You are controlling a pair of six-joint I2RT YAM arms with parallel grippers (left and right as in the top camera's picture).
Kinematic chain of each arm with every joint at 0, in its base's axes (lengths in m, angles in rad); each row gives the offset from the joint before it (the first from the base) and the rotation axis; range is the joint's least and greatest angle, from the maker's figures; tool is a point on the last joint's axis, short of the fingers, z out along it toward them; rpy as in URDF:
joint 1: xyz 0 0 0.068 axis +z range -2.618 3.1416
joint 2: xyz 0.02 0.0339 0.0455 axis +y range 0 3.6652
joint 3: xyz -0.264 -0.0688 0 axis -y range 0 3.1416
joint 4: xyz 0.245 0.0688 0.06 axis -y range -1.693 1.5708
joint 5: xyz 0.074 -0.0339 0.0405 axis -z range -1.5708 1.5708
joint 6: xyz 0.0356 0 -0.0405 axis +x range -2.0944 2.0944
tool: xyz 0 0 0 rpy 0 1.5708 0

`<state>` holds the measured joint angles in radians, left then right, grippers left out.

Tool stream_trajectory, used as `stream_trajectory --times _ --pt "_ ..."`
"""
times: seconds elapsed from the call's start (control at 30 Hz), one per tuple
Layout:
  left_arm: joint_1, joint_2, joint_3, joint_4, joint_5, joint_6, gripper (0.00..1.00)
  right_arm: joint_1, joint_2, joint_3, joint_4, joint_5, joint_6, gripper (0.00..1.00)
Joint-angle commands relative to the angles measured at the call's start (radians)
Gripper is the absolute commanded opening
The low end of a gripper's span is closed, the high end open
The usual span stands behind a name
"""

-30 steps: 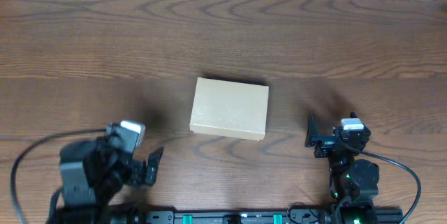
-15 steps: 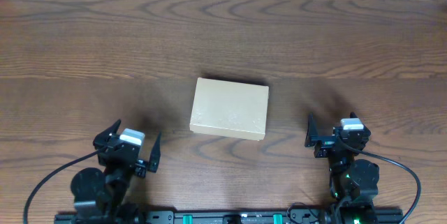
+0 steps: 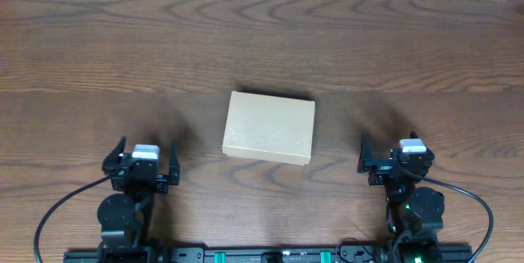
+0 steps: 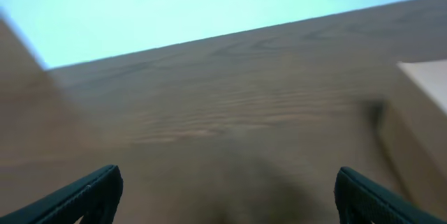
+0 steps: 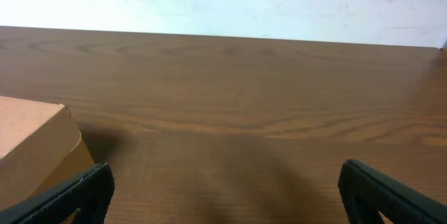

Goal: Pack container

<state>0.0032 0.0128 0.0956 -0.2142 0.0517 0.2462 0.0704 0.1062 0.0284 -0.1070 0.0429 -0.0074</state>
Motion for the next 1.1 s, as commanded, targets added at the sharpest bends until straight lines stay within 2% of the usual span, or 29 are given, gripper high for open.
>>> stream_trajectory --times 0.0,0.43,1.07 --pt "-0.005 -0.009 -0.017 -0.021 -0.134 -0.081 0.95 -0.009 -0.009 -0.007 0.003 0.009 0.014 0.99" --pt "-0.005 -0.009 -0.018 -0.043 -0.102 -0.145 0.95 -0.009 -0.009 -0.007 0.003 0.009 0.014 0.99" --pt "-0.005 -0.009 -0.018 -0.042 -0.096 -0.176 0.95 -0.009 -0.009 -0.007 0.003 0.009 0.014 0.99"
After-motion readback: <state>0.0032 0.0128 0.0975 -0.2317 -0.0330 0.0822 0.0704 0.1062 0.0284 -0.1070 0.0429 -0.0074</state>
